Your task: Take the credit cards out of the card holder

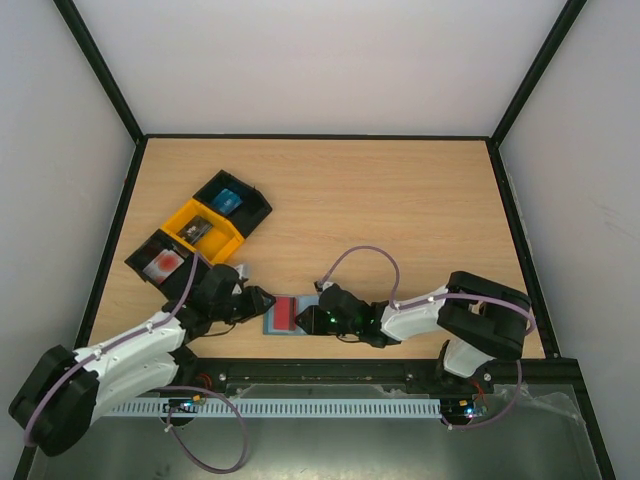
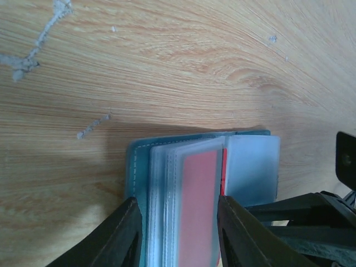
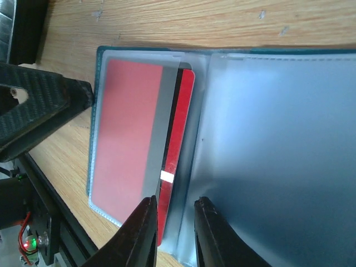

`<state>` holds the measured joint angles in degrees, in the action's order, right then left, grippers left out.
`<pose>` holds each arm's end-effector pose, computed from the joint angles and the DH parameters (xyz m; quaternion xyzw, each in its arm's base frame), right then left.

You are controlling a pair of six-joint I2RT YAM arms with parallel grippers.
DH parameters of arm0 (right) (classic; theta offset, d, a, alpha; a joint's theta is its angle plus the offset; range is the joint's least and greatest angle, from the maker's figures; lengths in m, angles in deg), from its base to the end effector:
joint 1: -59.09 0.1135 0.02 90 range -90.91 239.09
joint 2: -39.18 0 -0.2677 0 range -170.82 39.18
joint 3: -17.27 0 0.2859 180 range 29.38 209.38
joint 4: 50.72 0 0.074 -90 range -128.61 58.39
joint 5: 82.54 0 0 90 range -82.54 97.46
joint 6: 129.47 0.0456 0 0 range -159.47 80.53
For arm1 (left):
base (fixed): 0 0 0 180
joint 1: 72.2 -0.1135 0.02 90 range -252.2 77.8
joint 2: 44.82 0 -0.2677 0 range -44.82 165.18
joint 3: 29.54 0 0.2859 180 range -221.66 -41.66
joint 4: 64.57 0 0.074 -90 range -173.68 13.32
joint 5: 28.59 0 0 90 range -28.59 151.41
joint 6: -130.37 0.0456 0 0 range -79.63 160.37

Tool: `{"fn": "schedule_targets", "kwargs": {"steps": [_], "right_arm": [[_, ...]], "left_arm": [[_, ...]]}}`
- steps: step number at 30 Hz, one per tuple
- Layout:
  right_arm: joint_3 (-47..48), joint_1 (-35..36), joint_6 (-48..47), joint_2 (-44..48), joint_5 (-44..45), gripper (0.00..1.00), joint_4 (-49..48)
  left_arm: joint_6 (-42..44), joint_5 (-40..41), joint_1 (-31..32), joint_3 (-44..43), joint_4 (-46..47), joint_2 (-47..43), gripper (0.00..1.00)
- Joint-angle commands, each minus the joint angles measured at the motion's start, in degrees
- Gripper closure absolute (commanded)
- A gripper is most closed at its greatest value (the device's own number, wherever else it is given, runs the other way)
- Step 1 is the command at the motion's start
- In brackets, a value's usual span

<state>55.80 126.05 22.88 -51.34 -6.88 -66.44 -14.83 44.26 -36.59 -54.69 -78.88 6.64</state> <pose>0.1046 0.2748 0.0860 -0.0920 0.8821 0.4529 0.0913 0.1537 -0.1266 0.1196 -0.0915 0.8959 -0.3892 0.1935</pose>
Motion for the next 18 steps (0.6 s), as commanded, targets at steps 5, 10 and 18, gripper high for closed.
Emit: {"fn": "schedule_targets", "kwargs": {"steps": [5, 10, 18], "right_arm": [[-1.5, -0.4, -1.4, 2.1, 7.9, 0.82, 4.7], [-3.2, -0.4, -1.4, 6.5, 9.9, 0.82, 7.2], [-2.3, -0.5, -2.6, 8.6, 6.2, 0.81, 2.8]], "left_arm": [[-1.6, -1.3, 2.7, 2.8, 11.6, 5.8, 0.68], [-2.5, -1.3, 4.1, 2.3, 13.9, 8.3, 0.71], [-3.4, 1.1, 4.2, 0.3, 10.1, 4.2, 0.74]]}}
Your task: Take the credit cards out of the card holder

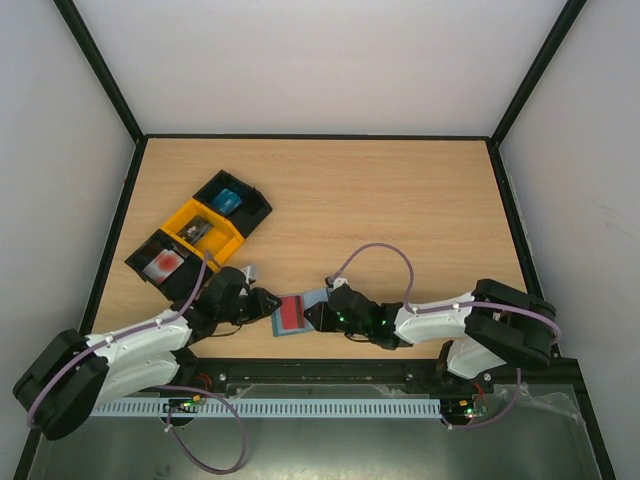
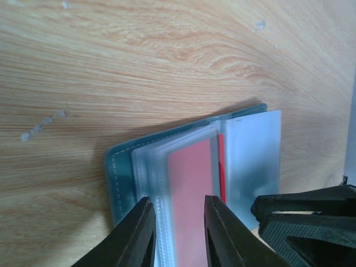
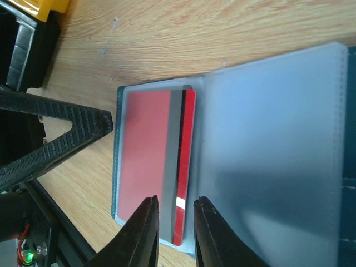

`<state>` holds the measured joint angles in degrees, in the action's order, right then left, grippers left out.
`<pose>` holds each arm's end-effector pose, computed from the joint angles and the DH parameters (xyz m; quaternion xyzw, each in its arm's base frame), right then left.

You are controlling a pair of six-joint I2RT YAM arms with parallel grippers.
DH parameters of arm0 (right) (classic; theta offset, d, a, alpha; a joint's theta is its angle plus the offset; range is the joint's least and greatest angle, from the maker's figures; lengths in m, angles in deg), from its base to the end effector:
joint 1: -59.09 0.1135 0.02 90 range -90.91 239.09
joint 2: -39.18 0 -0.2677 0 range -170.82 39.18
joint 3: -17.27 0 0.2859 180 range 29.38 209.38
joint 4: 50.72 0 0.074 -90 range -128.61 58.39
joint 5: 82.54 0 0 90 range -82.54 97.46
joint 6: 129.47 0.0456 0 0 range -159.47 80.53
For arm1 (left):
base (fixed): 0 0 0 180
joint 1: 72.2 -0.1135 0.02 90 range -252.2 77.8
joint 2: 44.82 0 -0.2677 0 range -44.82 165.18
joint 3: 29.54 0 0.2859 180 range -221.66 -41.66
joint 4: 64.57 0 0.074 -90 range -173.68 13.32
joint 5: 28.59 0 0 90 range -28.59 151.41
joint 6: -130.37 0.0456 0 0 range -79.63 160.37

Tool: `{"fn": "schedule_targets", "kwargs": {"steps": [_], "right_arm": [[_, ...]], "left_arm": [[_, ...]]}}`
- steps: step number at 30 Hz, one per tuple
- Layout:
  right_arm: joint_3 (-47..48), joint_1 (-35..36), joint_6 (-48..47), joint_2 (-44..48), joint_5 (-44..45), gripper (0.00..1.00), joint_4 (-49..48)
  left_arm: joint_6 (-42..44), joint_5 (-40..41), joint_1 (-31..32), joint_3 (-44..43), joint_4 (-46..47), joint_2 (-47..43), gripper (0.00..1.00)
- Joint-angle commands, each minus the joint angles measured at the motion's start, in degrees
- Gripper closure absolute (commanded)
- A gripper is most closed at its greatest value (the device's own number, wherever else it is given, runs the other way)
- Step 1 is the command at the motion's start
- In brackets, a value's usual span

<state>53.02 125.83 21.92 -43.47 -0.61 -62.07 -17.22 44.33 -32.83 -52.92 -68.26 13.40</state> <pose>0.1039 0.2580 0.1010 -0.0736 0.8845 0.4378 0.1433 0.1505 -0.1408 0.1045 -0.0774 0.8898 -0.4102 0.1845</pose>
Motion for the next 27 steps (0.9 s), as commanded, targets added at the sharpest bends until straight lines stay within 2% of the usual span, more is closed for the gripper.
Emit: {"fn": "schedule_targets", "kwargs": {"steps": [1, 10, 17, 27], "right_arm": [[1.0, -0.5, -2.0, 0.2, -0.5, 0.81, -1.5], [2.5, -2.9, -1.8, -6.7, -5.6, 0.82, -6.3], [1.7, -3.6, -0.6, -9.3, -6.9, 0.84, -9.7], [1.5, -4.1, 0.2, -8.8, -6.2, 0.85, -10.1]], "left_arm": [[-1.2, 0.9, 0.4, -1.5, -0.5, -3.1, 0.75], [-2.0, 0.5, 0.5, 0.1, 1.0, -3.3, 0.82], [-2.6, -0.5, 0.7, 2.9, 7.3, -0.6, 0.96], [-1.2, 2.1, 1.1, 2.8, 6.1, 4.6, 0.97]]}}
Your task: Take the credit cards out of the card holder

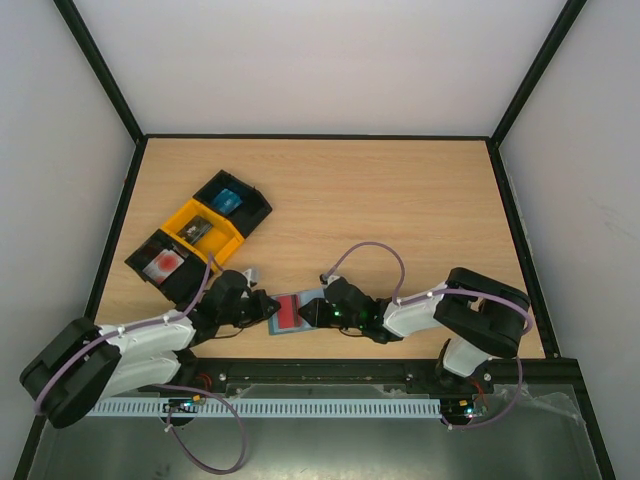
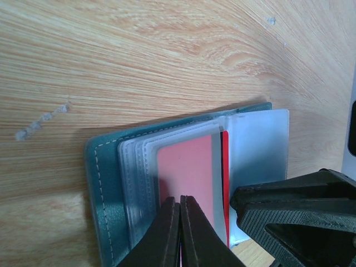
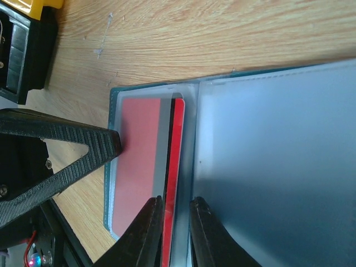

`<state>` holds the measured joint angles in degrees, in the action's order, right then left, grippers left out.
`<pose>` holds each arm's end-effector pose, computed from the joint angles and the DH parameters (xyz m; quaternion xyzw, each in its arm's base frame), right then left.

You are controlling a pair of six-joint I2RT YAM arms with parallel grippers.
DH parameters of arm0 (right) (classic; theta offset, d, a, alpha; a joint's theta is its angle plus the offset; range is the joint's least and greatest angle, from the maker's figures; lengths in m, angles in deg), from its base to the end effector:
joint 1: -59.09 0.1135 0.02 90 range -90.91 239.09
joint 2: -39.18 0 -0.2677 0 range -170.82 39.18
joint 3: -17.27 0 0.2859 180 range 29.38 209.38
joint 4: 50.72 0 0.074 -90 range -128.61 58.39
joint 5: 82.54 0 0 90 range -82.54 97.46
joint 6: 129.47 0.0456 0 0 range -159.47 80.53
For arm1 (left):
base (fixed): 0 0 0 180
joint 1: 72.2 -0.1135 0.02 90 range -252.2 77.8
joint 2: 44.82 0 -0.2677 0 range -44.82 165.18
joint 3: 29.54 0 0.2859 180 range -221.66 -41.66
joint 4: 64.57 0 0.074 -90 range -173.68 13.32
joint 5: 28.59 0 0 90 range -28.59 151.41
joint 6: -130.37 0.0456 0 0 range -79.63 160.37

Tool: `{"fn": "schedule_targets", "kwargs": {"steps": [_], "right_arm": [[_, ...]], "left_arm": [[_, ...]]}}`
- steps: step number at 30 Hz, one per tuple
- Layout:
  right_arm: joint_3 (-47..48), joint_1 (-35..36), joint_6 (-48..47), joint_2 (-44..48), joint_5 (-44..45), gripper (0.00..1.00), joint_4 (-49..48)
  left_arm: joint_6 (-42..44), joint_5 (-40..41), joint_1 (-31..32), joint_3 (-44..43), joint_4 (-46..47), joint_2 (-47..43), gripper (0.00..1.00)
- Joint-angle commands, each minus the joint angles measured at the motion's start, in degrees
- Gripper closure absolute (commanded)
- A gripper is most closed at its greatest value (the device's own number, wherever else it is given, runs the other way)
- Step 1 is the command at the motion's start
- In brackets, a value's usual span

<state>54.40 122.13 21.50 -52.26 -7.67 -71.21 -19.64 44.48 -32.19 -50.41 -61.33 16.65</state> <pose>0.1216 0.2653 0.0832 -0.0778 0.8733 0.4667 0.1165 0.1467 -0.1405 0.0913 -0.0897 0.8844 -0.4208 0.1807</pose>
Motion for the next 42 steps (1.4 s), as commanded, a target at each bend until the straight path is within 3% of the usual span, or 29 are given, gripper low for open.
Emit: {"fn": "schedule_targets", "kwargs": {"steps": [1, 10, 21, 26, 36, 42], "right_arm": [[0.2, -0.4, 0.7, -0.2, 1.1, 0.84, -1.0], [1.4, -0.9, 1.6, -3.2, -0.2, 0.84, -3.2], [0.2, -1.2, 2.8, -2.8, -0.6, 0.85, -4.9], [0.8, -1.3, 2.9, -2.8, -1.1, 0.85, -5.4], [0.2, -1.3, 4.7, -6.3, -2.5, 0.85, -9.3], [-0.9, -1.6, 5.9, -7.0, -2.9, 0.86, -12.1]], "left_arm": [[1.2, 2.3, 0.6, 0.3, -1.1, 1.5, 0.97], [0.8, 3.6, 0.8, 0.1, -3.2, 0.4, 0.97], [0.8, 5.8, 0.9, -3.2, -12.4, -7.5, 0.8], [0.6, 4.6, 0.9, -1.6, -8.3, -5.7, 0.79], [0.9, 6.4, 1.5, -0.8, -7.4, -1.1, 0.97], [1.4, 7.1, 1.6, -0.8, -7.4, -0.5, 0.97]]}}
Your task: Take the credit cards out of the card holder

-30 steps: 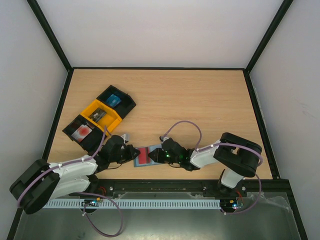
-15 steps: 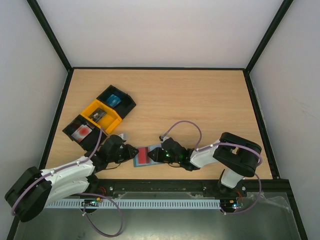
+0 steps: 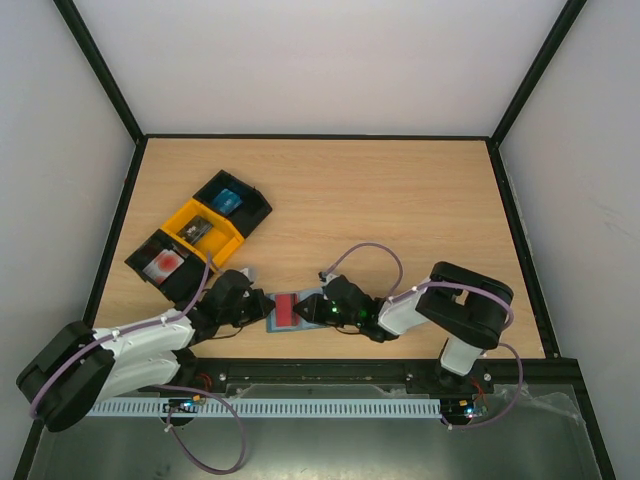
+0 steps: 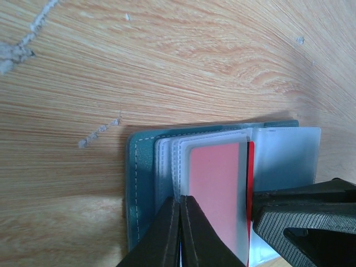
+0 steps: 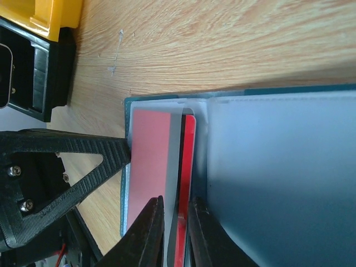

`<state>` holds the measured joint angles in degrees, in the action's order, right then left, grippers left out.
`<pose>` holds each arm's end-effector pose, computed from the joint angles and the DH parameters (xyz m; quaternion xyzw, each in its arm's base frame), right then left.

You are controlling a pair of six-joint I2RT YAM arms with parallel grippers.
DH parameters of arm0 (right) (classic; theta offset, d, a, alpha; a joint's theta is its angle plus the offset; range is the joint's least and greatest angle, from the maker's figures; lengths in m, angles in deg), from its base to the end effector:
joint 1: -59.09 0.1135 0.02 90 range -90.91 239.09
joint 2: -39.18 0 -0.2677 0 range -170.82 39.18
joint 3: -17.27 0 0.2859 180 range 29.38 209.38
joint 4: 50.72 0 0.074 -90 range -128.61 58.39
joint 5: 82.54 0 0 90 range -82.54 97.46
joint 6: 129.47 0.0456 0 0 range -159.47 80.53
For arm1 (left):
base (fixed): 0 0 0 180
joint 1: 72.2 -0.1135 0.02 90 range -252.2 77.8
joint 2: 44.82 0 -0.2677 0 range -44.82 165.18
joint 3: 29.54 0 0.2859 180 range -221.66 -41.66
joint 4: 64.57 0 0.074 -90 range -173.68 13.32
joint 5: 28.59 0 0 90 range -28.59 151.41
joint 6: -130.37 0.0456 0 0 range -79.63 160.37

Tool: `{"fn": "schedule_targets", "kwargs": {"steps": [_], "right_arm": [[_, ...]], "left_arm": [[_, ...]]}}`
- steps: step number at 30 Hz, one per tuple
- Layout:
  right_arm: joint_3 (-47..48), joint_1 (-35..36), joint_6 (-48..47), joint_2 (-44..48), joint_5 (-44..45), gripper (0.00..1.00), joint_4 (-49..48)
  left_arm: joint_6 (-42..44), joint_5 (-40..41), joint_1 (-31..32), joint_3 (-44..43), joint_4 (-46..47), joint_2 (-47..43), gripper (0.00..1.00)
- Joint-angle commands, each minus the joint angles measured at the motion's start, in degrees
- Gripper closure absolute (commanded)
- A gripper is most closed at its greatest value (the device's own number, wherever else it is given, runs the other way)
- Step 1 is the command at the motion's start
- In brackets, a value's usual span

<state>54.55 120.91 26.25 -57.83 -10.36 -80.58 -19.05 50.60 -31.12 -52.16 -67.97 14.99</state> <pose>0.1287 0.2698 0.0738 -0.0485 0.8572 0.5032 0.0985 0.1477 -0.1401 0.0948 -0.1053 0.8991 -0.3746 0.2003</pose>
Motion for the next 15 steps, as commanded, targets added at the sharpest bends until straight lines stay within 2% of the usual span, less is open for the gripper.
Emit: {"fn": "schedule_targets", "kwargs": {"steps": [1, 7, 10, 15], "right_arm": [[-1.3, -0.4, 1.5, -1.5, -0.2, 0.86, -3.4], [-3.4, -1.0, 5.7, -3.2, -1.9, 0.85, -11.0], [-3.2, -1.1, 6.2, -4.2, -2.2, 0.82, -11.4], [-2.7, -1.2, 7.9, -5.0, -1.3, 0.83, -10.5]], "left_arm": [[0.9, 1.1, 0.5, 0.9, -0.7, 1.3, 0.97], [0.8, 1.1, 0.6, 1.2, -0.3, 1.8, 0.97], [0.4, 1.1, 0.7, 1.5, -0.1, 1.5, 0.97], [0.5, 1.3, 0.8, 1.4, -1.1, 1.0, 0.97]]}}
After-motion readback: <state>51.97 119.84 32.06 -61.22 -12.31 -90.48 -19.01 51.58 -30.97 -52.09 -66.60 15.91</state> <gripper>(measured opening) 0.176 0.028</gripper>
